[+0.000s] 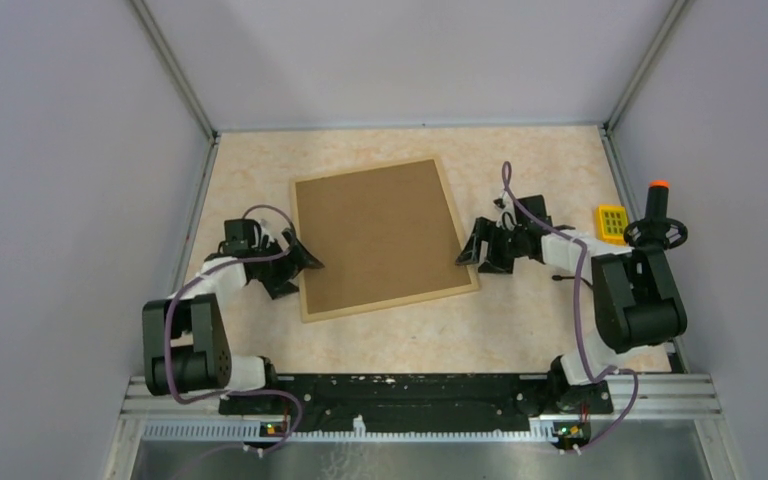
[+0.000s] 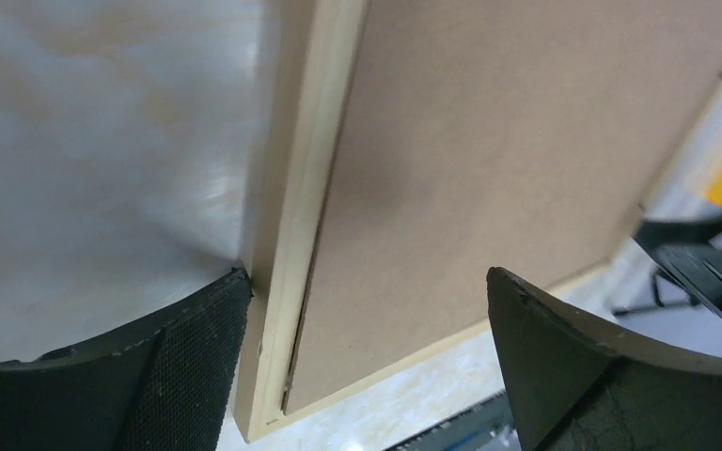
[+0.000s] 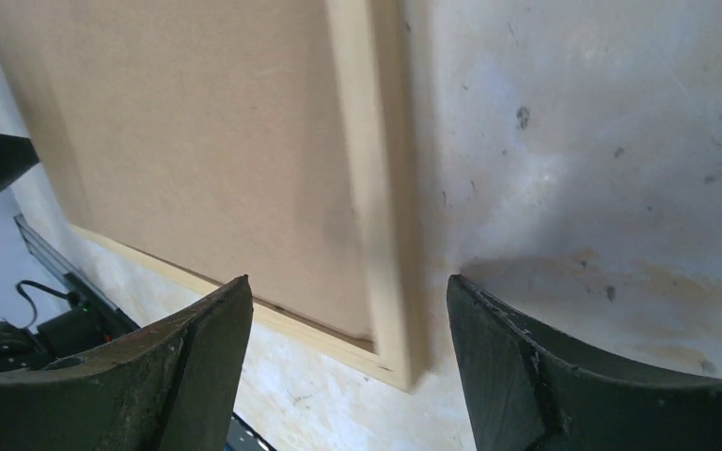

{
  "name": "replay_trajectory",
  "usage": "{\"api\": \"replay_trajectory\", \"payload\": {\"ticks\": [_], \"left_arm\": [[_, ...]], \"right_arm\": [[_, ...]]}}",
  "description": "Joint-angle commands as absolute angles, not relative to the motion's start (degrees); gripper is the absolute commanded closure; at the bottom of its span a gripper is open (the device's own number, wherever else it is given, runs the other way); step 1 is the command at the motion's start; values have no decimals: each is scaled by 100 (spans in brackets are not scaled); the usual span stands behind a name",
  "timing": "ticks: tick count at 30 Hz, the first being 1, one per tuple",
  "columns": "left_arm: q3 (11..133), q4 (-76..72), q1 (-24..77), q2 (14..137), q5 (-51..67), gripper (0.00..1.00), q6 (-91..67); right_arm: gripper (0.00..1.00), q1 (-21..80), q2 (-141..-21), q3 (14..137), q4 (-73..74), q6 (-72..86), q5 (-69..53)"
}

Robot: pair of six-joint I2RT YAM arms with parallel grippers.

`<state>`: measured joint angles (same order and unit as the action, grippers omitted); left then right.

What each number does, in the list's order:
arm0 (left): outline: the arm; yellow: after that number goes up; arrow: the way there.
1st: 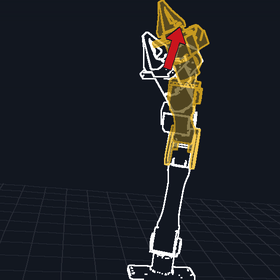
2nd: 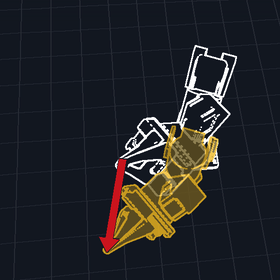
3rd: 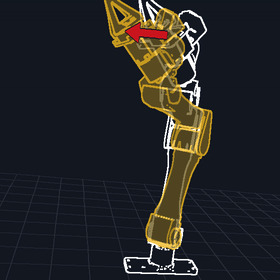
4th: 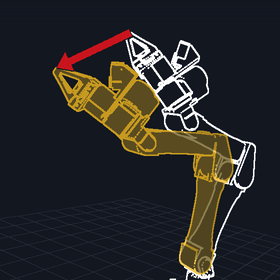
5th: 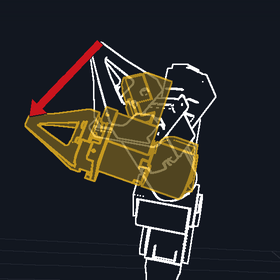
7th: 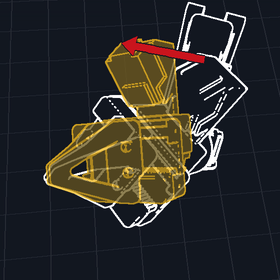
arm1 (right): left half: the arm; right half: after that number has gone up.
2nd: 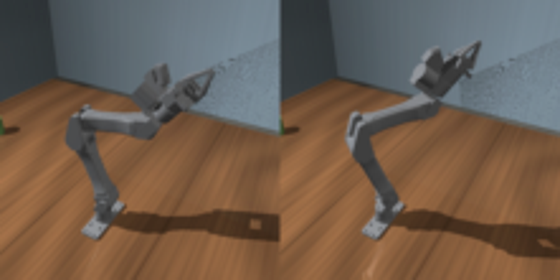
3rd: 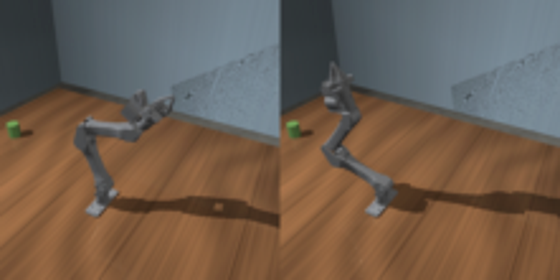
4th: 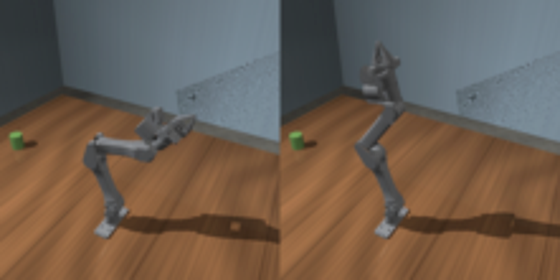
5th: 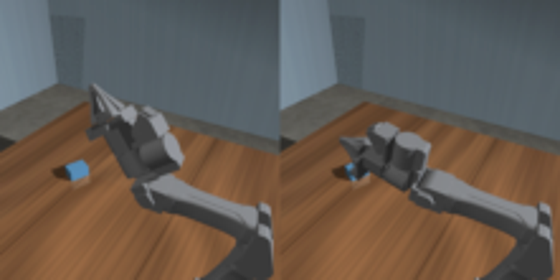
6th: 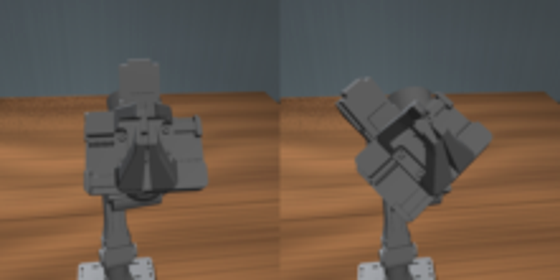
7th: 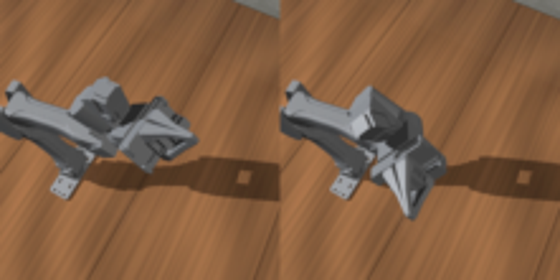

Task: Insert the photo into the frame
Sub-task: Move the photo frame to the center of the board.

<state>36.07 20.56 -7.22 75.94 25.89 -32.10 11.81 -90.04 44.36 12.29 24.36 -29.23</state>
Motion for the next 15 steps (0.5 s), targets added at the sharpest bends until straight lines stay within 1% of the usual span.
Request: {"api": "replay_trajectory", "payload": {"ticks": [1, 4, 7, 9, 12, 15], "left_arm": [[3606, 1103, -332, 8183, 3742, 1, -3185], [3698, 747, 434, 8364, 3735, 1, -3563], [3867, 825, 955, 8324, 3437, 1, -3748], [3955, 1241, 993, 8100, 3003, 1, -3560], [4309, 2497, 993, 7712, 2110, 1, -3118], [4384, 2983, 993, 7118, 1910, 1, -3009]], "right_arm": [[25, 1151, -9314, 4389, 860, 2668, -3022], [28, 1154, -9126, 4269, 960, 2734, -2866], [28, 1151, -8747, 4141, 1267, 2746, -2326], [28, 1147, -8564, 4095, 1553, 2719, -1745], [28, 1143, -8484, 4073, 1744, 2598, -1251], [28, 1142, -8577, 4196, 1921, 2375, -971]]}}
